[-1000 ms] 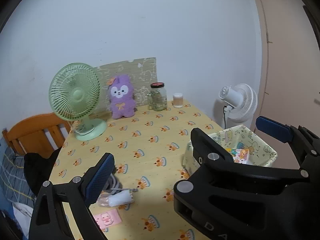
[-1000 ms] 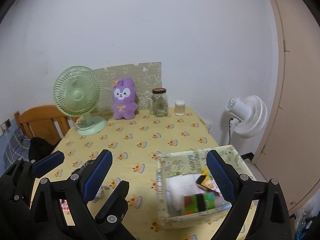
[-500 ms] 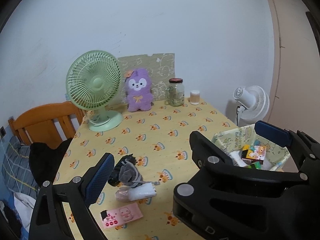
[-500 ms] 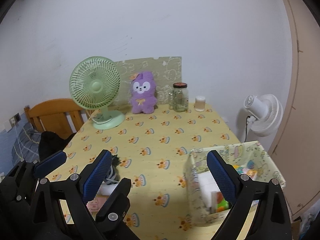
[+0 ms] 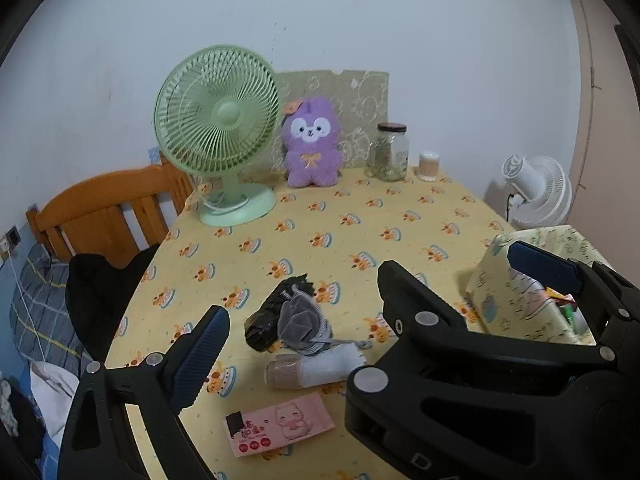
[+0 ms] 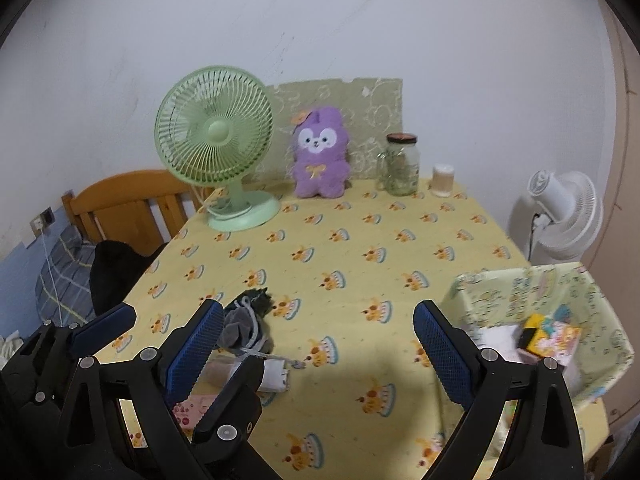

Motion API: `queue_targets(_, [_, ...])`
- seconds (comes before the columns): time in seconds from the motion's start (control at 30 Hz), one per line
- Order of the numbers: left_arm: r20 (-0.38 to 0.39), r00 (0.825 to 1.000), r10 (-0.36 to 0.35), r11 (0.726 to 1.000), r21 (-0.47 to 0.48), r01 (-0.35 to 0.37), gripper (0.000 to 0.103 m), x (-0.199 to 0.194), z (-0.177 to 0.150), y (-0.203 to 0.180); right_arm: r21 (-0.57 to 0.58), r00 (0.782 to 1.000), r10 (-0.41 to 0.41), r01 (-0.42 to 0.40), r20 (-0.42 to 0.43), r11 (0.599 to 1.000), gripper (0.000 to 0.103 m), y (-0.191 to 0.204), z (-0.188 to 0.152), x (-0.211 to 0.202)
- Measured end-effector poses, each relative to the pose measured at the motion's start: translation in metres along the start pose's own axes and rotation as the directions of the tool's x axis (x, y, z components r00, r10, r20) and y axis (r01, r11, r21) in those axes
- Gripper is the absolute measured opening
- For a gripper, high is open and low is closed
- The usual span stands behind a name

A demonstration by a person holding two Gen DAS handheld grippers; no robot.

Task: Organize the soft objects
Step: 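Withdraw both tools from the box toward the black bag and grey pouch, then grasp the black plastic bag with the left tool while the right tool grasps the grey drawstring pouch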

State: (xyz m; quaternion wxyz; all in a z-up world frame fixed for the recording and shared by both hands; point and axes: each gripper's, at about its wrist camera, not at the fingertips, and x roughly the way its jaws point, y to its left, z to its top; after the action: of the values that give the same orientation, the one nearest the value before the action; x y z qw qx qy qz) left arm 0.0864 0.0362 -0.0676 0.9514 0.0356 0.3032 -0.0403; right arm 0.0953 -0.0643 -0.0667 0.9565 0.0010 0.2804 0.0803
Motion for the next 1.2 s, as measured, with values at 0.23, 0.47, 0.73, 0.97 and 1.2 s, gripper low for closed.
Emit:
queue_targets(0.23, [-0.066,0.998,0.020,0.999,-0.029,-0.022,0.095,0.027,-0.013,0.017,-0.034,1.000,0.003,-0.004,-0.020,0.999,0.097,0.014,-0.009,0.029])
queue_targets(0.47, [-0.118,0.993,0.031,0.998,-0.050,-0.037,0.092,0.048,-0.023,0.033,-0.038,0.999,0.020,-0.021,-0.045,0.999,0.097,0.023,-0.016,0.054])
queue_targets(0.73, [-0.158,0.982,0.100,0.993,-0.050,-0.109,0.086,0.064,-0.029,0.048,-0.030,0.988,0.110,-0.113,-0.107,0.993,0.095,0.034,-0.025,0.086])
queue_targets(0.97, [-0.182,0.975,0.130,0.988,-0.054,-0.142,0.086,0.074,-0.031,0.059,-0.046,0.973,0.156,-0.166,-0.167,0.985,0.090,0.047,-0.028,0.107])
queue_targets(1.2, [-0.211,0.973,0.089,0.992,-0.068,-0.105,0.085,0.087,-0.029,0.066,-0.026,0.950,0.203,-0.215,-0.238,0.976,0.060,0.052,-0.028,0.129])
